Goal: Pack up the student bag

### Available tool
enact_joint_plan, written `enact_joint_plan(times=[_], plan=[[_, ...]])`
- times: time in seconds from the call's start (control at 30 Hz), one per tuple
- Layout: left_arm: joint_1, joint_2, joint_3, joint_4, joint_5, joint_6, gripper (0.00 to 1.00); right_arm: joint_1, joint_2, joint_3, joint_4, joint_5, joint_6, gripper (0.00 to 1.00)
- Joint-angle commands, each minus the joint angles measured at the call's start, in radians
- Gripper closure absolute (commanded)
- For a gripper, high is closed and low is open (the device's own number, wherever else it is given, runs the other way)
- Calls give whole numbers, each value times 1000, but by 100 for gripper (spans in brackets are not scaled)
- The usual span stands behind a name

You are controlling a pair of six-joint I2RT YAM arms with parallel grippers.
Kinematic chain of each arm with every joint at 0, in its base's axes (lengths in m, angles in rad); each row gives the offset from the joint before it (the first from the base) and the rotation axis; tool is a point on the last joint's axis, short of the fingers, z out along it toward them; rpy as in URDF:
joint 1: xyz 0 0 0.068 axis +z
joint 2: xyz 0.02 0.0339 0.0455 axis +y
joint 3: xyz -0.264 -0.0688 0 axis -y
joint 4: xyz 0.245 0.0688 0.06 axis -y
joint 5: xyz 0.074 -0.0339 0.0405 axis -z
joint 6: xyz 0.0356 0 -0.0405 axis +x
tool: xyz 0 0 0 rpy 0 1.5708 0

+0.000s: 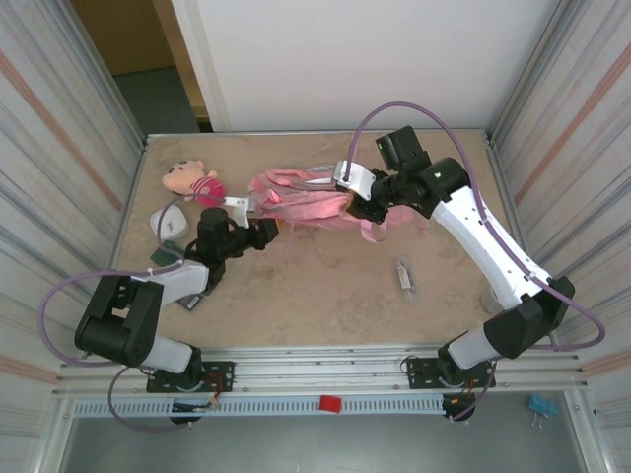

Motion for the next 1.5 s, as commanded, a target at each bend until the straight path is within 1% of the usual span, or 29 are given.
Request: enact_joint_plan(times=[0.0,0.1,0.2,0.33,0.47,0.57,0.7,0.87,0.97,1.07,1.17,1.23,1.27,1.3,1.33,1.37,1.43,1.47], plan=[[-3,-6,33,64,80,17,92,1,-58,-17,138,29,86,100],[-3,-34,37,23,115,14,97,1,-71,-62,184,48,116,100],[-3,-76,37,-12,164,40,100,-3,-88,-108,245,76,159,100],[-11,-139,50,-79,258,95,100,-5,-95,-146,297,134,207,100],[-57,-187,119,-236,336,192,100,8,-107,-195,358,187,247,100],[-92,-199,163,-284,379,219,100,29,-124,-242,408,192,247,100],[-125,-206,220,-315,397,214,100,54,-138,-297,451,211,247,100],[-195,-185,328,-435,431,271,99,76,-141,-354,489,210,273,100],[-244,-159,391,-501,440,299,98,93,-146,-393,526,194,291,100],[-281,-137,431,-537,422,320,94,100,-156,-425,558,149,274,100],[-293,-136,462,-625,391,374,85,88,-175,-452,575,88,223,100],[-292,-158,466,-695,340,425,76,60,-192,-459,568,10,187,100],[-290,-179,466,-729,323,453,69,47,-198,-461,558,-36,163,100],[-288,-203,465,-768,301,489,59,28,-207,-462,545,-83,129,100],[-284,-231,464,-810,277,527,50,16,-211,-461,526,-118,84,100],[-281,-255,465,-852,253,562,44,9,-213,-466,505,-143,24,100],[-271,-318,457,-944,174,655,30,6,-218,-477,465,-158,-103,100],[-269,-346,451,-981,135,701,26,5,-219,-481,452,-161,-148,100]])
